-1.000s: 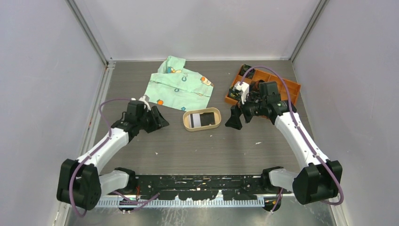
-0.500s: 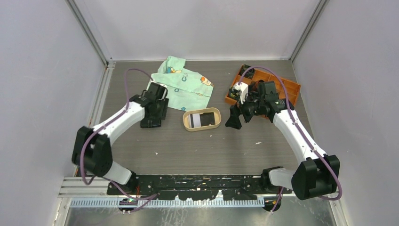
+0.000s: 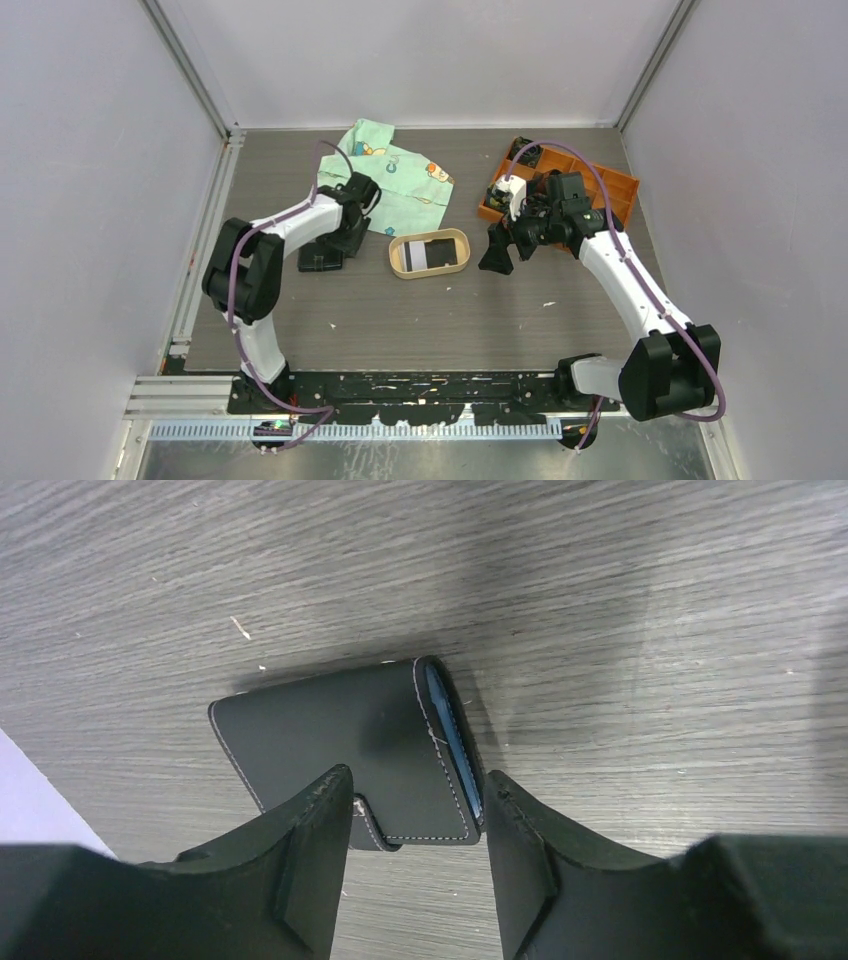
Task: Put the credit cards into the card holder
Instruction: Pick up the card holder from the center of the board.
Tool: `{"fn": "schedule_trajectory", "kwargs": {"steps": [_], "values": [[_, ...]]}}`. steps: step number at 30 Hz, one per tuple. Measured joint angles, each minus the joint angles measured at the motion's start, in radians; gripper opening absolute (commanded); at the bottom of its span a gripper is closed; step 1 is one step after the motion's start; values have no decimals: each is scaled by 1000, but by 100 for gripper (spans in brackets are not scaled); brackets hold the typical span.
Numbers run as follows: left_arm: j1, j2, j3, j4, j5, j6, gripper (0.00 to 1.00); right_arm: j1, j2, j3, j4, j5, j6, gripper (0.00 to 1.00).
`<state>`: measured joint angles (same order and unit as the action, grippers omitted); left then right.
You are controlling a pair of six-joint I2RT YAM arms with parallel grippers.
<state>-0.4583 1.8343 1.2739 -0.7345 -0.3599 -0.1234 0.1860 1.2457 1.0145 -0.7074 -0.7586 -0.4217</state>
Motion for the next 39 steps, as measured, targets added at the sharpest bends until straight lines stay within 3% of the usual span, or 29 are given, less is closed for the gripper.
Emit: {"fn": "schedule_trajectory", "kwargs": {"steps": [12, 16, 25, 32, 39], "values": [[-3, 45, 6, -21, -7, 30, 22, 0, 13, 0, -8, 0, -10, 100], [-3, 63, 11, -25, -7, 35, 1, 0, 13, 0, -10, 0, -11, 99], [-11, 13, -2, -24, 0, 37, 0, 0, 13, 0, -17, -7, -11, 100], [-53, -299, -107, 1, 107, -54, 0, 0, 13, -2, -6, -131, 29, 99], [-57, -609, -285, 66, 396, -249, 0, 30, 13, -50, 82, -276, 114, 100]]}}
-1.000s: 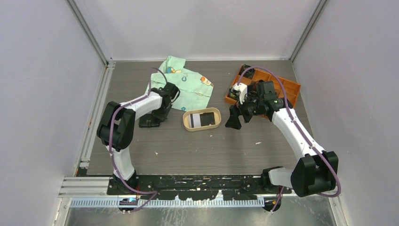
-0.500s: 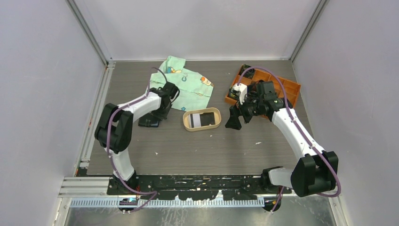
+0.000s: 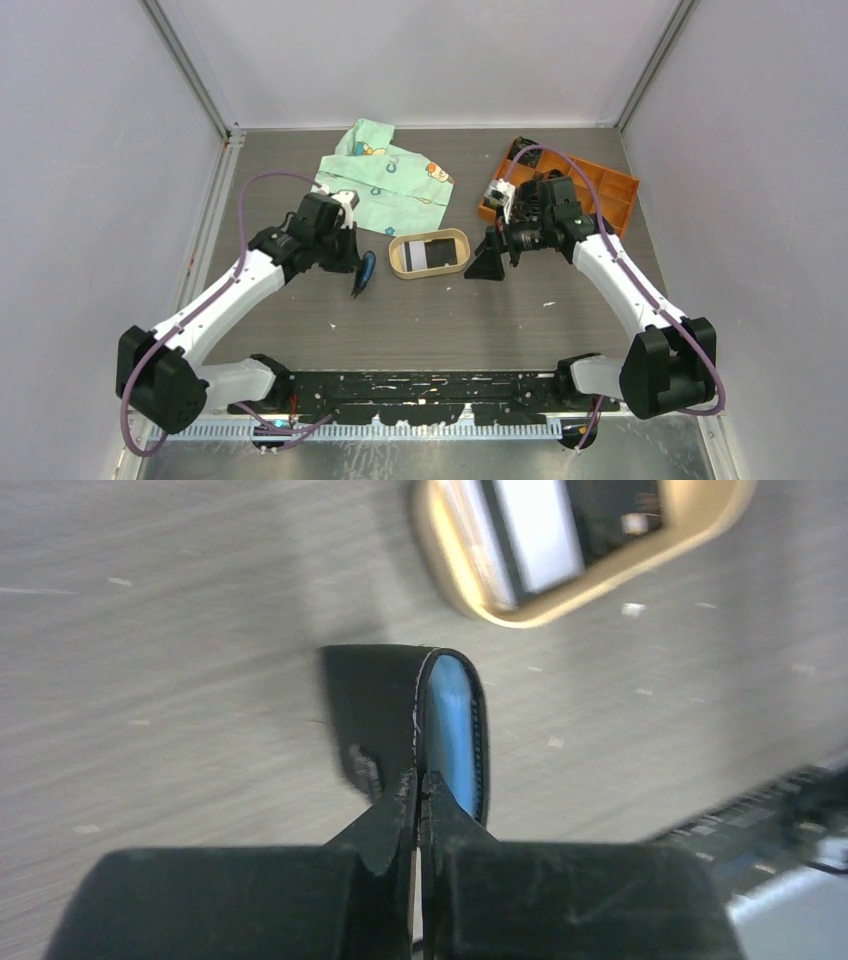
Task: Put the credit cards into the card holder
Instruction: Pick up the card holder from the center of the board, then open the card holder at the center of the board.
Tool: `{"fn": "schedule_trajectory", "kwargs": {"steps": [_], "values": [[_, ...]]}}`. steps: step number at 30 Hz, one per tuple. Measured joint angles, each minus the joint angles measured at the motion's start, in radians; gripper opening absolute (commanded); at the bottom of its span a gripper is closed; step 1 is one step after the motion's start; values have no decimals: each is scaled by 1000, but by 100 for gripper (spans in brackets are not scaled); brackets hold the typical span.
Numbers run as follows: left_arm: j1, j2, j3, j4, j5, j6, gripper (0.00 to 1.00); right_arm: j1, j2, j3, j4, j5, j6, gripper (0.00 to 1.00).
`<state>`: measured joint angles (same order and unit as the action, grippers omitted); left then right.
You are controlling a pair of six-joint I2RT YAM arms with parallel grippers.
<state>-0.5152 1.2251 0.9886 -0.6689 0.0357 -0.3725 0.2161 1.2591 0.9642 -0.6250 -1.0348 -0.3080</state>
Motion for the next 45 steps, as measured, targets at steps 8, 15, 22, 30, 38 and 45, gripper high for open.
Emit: {"fn": "schedule_trajectory", "kwargs": {"steps": [8, 15, 22, 30, 38, 45], "values": [[-22, -77, -209, 256, 366, -285, 0, 121, 0, -51, 84, -17, 31, 99], [-116, -17, -218, 448, 515, -362, 0, 182, 0, -90, 47, 5, -202, 100], [-209, 146, -138, 520, 620, -322, 0, 186, 0, -140, -50, 32, -486, 100], [-240, 283, -39, 539, 735, -235, 0, 186, -43, -145, -129, 84, -708, 99], [-279, 391, 48, 541, 803, -174, 0, 195, -44, -150, -140, 87, -771, 83], [-284, 417, 89, 540, 826, -157, 0, 248, -44, -150, -160, 95, -790, 43]]}}
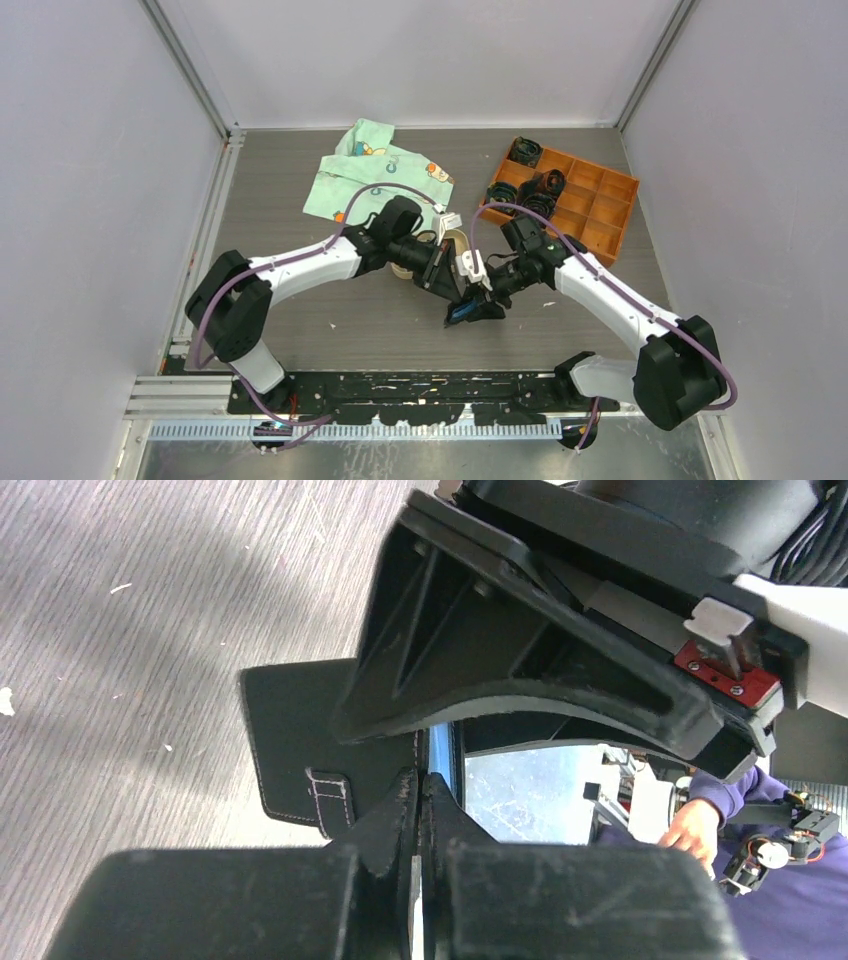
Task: Put the credit cards into the card holder
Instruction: Open the card holder at the center of the board.
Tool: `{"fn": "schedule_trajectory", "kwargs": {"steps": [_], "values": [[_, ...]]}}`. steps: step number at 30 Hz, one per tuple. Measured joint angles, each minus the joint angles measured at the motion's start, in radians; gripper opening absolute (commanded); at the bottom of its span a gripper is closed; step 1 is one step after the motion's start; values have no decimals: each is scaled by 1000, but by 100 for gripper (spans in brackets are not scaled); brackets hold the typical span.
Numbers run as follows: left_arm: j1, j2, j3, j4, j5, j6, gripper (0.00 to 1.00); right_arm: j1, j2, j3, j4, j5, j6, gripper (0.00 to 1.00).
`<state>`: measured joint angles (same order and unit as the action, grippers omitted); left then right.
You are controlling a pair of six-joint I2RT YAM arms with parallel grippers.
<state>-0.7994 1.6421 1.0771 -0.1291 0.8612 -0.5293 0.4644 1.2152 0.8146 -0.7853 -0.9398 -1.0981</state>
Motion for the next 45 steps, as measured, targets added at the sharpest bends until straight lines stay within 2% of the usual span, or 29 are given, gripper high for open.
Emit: {"fn": "schedule_trajectory", "kwargs": {"steps": [2, 4, 7, 11, 15, 16, 19, 21, 26, 31, 34, 39, 45], "values": [[0, 0, 1, 3, 3, 6, 0, 9, 0, 0, -4, 5, -2, 27], [0, -1, -1, 5, 2, 6, 0, 11, 0, 1, -10, 8, -5, 15], [-4, -20, -23, 34, -15, -1, 11, 12, 0, 9, -17, 12, -3, 3], [2, -136, -107, 77, -131, -13, 38, 13, 0, 26, -38, 16, 5, 1], [13, -372, -253, 132, -322, -9, 62, 12, 3, 48, -64, 19, 61, 1], [15, -439, -294, 153, -364, -8, 64, 11, 6, 60, -69, 19, 89, 1], [19, -647, -435, 252, -481, -13, 64, 7, 30, 108, -66, 20, 210, 1], [20, -722, -497, 304, -524, -21, 63, 2, 53, 142, -40, 24, 334, 1], [8, -775, -577, 339, -607, -72, 58, -38, 101, 186, 49, 26, 609, 1], [-88, -776, -581, 332, -767, -90, 53, -96, 126, 190, 115, 21, 821, 1], [-177, -729, -549, 303, -894, -91, 51, -114, 139, 190, 145, 18, 898, 1], [-334, -543, -393, 228, -1112, -90, 48, -115, 179, 197, 157, 9, 964, 1], [-422, -323, -170, 75, -1303, -137, 44, -115, 204, 199, 161, -1, 996, 1]]}}
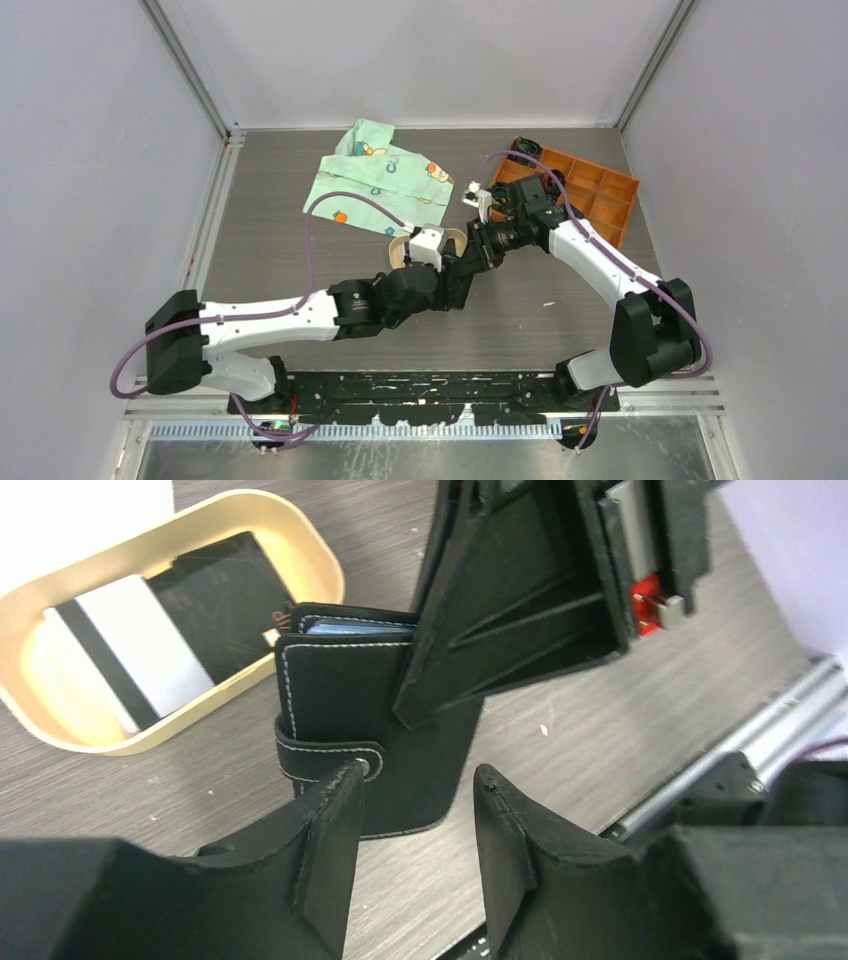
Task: Put the credit cards into the card holder
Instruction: Open the card holder at the center of the board.
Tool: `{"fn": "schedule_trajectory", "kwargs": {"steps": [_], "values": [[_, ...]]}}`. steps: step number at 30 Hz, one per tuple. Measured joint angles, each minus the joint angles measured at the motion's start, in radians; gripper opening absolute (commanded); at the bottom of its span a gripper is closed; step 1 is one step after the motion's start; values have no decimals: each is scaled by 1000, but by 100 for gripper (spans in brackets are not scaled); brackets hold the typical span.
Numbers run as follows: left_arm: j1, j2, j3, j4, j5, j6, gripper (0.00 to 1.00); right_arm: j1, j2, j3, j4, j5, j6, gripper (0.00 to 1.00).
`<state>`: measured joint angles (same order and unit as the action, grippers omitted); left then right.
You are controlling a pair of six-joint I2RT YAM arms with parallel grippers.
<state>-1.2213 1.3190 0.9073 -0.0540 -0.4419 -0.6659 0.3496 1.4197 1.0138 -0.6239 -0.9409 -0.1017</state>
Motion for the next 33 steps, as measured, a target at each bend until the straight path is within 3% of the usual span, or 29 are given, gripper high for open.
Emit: {"fn": "schedule_trajectory", "kwargs": {"steps": [6, 14, 20, 23, 33], "values": [[-34, 75, 76, -125, -142, -38, 40, 0, 0, 1, 4, -10, 12, 1], [-36, 137, 112, -173, -186, -27, 47, 0, 0, 1, 11, -30, 26, 1], [-36, 184, 146, -191, -200, -3, 45, -3, 0, 1, 11, -29, 25, 1], [-36, 193, 153, -187, -208, 14, 39, -6, 0, 1, 15, -29, 25, 1], [-6, 192, 137, -145, -171, 85, 1, -7, 0, 1, 34, -42, 22, 1]]}}
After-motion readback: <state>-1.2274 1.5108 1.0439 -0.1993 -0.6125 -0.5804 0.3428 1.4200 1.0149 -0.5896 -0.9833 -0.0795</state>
